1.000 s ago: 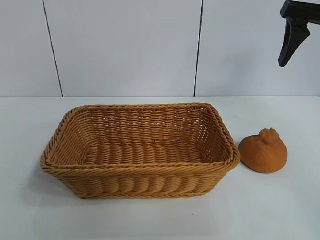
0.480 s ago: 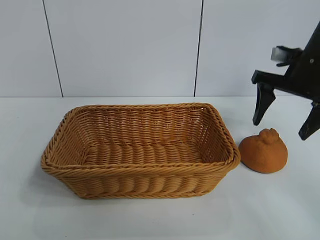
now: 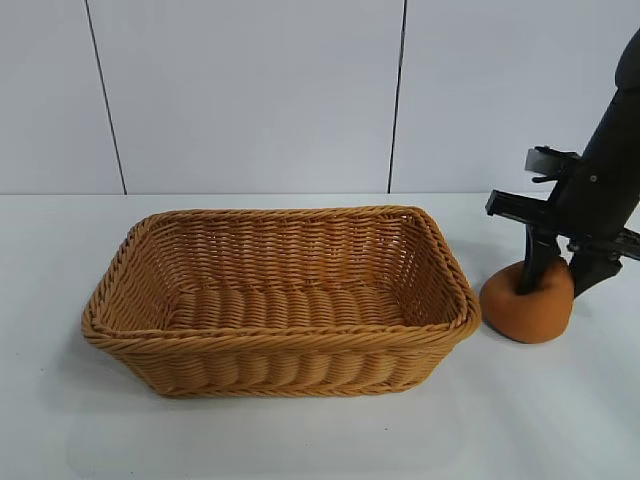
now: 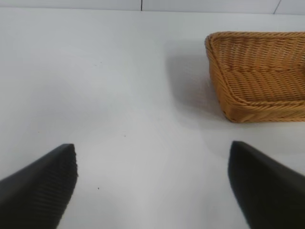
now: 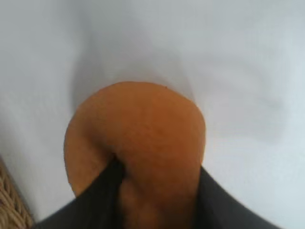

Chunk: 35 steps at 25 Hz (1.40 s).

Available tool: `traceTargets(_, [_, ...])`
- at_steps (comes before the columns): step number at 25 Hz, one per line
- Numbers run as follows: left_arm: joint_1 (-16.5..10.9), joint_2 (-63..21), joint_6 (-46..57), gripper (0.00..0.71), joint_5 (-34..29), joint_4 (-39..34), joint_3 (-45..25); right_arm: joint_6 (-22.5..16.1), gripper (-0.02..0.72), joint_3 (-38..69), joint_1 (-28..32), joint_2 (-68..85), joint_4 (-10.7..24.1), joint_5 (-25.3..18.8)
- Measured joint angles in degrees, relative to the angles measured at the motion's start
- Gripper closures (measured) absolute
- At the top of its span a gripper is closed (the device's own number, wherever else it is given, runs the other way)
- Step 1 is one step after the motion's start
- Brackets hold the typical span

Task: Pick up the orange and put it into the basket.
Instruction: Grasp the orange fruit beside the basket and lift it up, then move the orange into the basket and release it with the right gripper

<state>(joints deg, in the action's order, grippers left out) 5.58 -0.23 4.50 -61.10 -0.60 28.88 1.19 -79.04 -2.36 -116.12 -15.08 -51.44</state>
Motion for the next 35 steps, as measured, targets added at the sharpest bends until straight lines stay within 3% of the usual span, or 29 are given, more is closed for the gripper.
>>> traceTargets(13, [0.0,-0.05,0.0,0.095,0.04,0.0,0.0,0.25,0.669,0.0,-0.37,17.21,-0.89,-1.99])
traceTargets(18, [0.0,-0.05,0.0,0.095,0.04,0.0,0.0,0.24,0.669,0.0,-6.5,18.78,-1.56,-1.29])
traceTargets(28, [0.0,-0.05,0.0,0.095,0.04,0.0,0.0,-2.74,0.669,0.0,-27.92,17.16,-4.17,9.62])
traceTargets(35, [0.0,-0.05,0.0,0.095,0.04,0.0,0.0,-3.09,0.669,0.0,-33.41,6.73,-4.34,17.44])
